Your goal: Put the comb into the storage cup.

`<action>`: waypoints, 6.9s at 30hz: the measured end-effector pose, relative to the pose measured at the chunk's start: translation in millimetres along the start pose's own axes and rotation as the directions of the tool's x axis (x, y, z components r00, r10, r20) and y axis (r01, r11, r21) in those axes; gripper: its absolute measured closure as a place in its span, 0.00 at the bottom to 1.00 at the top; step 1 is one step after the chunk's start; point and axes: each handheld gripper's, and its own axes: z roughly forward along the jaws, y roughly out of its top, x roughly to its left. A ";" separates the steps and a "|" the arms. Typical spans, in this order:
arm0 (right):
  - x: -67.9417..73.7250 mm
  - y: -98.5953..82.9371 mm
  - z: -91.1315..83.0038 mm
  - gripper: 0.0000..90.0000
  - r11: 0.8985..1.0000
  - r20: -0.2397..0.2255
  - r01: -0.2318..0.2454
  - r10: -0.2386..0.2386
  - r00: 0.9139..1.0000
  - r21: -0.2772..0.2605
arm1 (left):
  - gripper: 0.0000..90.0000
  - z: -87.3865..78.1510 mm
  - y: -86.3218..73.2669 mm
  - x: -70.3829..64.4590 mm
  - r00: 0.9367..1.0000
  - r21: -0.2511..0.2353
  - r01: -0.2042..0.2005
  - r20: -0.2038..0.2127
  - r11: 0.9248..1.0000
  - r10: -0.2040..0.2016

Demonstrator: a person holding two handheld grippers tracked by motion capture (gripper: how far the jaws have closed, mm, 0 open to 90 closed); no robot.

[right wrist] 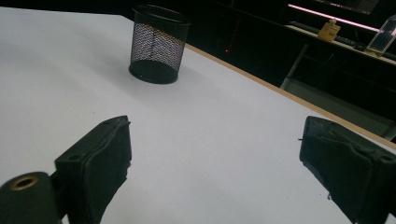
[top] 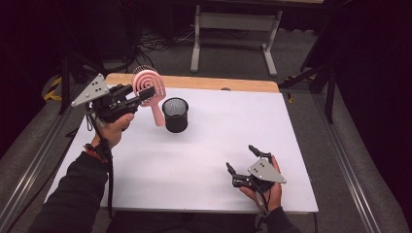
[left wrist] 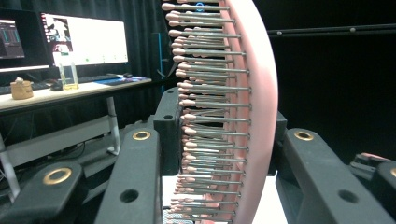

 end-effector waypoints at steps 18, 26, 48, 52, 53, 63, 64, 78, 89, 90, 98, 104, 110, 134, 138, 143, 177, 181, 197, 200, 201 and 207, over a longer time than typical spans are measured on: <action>-2.1 -0.2 -2.1 0.11 1.000 0.004 -0.009 0.009 1.000 -0.008 | 0.70 38.4 1.8 14.4 0.999 0.025 0.015 -0.037 1.000 -0.014; -2.3 -0.5 -2.0 0.11 1.000 0.000 -0.013 0.013 1.000 -0.010 | 0.70 54.9 -2.0 20.1 0.997 0.041 0.035 -0.064 0.999 -0.032; -7.1 -4.3 -5.8 0.11 1.000 -0.010 -0.021 0.021 1.000 0.000 | 0.70 88.2 -30.7 27.2 0.993 0.085 0.086 -0.092 0.993 -0.078; -7.2 -4.4 -5.9 0.11 1.000 -0.012 -0.023 0.023 1.000 0.000 | 0.70 90.7 -39.8 23.4 0.992 0.106 0.096 -0.088 0.990 -0.087; -7.3 -4.2 -5.9 0.11 1.000 -0.012 -0.022 0.022 1.000 0.000 | 0.70 90.9 -41.6 22.7 0.992 0.108 0.096 -0.092 0.990 -0.086; -5.8 -4.0 -4.8 0.11 1.000 -0.002 -0.011 0.011 1.000 0.004 | 0.70 95.1 -53.9 16.8 0.992 0.153 0.084 -0.102 0.985 -0.069; -5.8 -4.0 -4.8 0.11 1.000 -0.002 -0.011 0.011 1.000 0.004 | 0.70 95.2 -54.8 17.0 0.992 0.148 0.088 -0.100 0.985 -0.074; -4.4 -5.2 -2.3 0.12 1.000 -0.011 0.000 0.001 1.000 0.024 | 0.70 94.2 -68.5 19.4 0.988 0.164 0.114 -0.127 0.980 -0.093; -3.1 -5.8 -1.2 0.12 1.000 -0.017 0.003 -0.002 1.000 0.031 | 0.70 94.1 -78.0 22.0 0.985 0.180 0.129 -0.135 0.975 -0.106; -3.0 -6.0 -0.9 0.12 0.999 -0.016 0.001 0.000 1.000 0.033 | 0.70 94.4 -78.5 21.9 0.986 0.181 0.128 -0.133 0.975 -0.105; -2.2 -6.6 0.1 0.12 0.999 -0.021 0.005 -0.004 1.000 0.042 | 0.67 92.4 -79.2 22.5 0.987 0.176 0.127 -0.120 0.976 -0.107; -1.4 -7.3 1.2 0.12 0.999 -0.026 0.004 -0.003 1.000 0.046 | 0.60 90.0 -74.8 22.3 0.987 0.175 0.117 -0.130 0.978 -0.095; 1.4 -7.6 2.9 0.12 0.998 -0.038 0.016 -0.014 0.999 0.055 | 0.49 87.6 -73.9 24.7 0.986 0.183 0.123 -0.135 0.975 -0.099; -1.0 -7.1 2.2 0.12 0.998 -0.033 0.019 -0.017 0.999 0.057 | 0.22 89.9 -70.1 17.2 0.984 0.206 0.071 -0.173 0.976 -0.035; -0.8 -7.0 2.4 0.12 0.998 -0.033 0.021 -0.019 0.999 0.057 | 0.12 88.0 -72.0 17.3 0.983 0.207 0.076 -0.179 0.975 -0.039; 0.5 -6.8 2.8 0.12 0.998 -0.036 0.025 -0.023 0.999 0.056 | 0.05 84.5 -72.0 17.5 0.984 0.204 0.073 -0.174 0.976 -0.037; 0.4 -5.6 2.6 0.12 0.998 -0.039 0.027 -0.025 0.999 0.055 | 0.09 75.9 -57.3 -1.4 0.983 0.267 -0.095 -0.128 0.959 0.133; 0.2 -5.4 2.0 0.12 0.998 -0.038 0.026 -0.024 0.999 0.053 | 0.10 73.9 -56.2 -4.1 0.978 0.285 -0.124 -0.125 0.950 0.165; 0.3 -4.9 1.6 0.12 0.999 -0.033 0.026 -0.025 0.999 0.047 | 0.10 62.4 -56.4 -4.8 0.975 0.299 -0.159 -0.102 0.941 0.197; 0.4 -4.8 1.4 0.12 0.999 -0.032 0.026 -0.024 0.999 0.045 | 0.10 59.6 -55.0 -5.7 0.974 0.294 -0.165 -0.098 0.941 0.202; 0.4 -4.8 1.4 0.12 0.999 -0.032 0.026 -0.024 0.999 0.045 | 0.10 59.6 -55.0 -5.7 0.974 0.294 -0.165 -0.098 0.941 0.202; -0.1 -4.3 0.6 0.11 0.999 -0.028 0.021 -0.021 0.999 0.035 | 0.10 54.9 -51.8 -8.9 0.971 0.305 -0.192 -0.081 0.933 0.226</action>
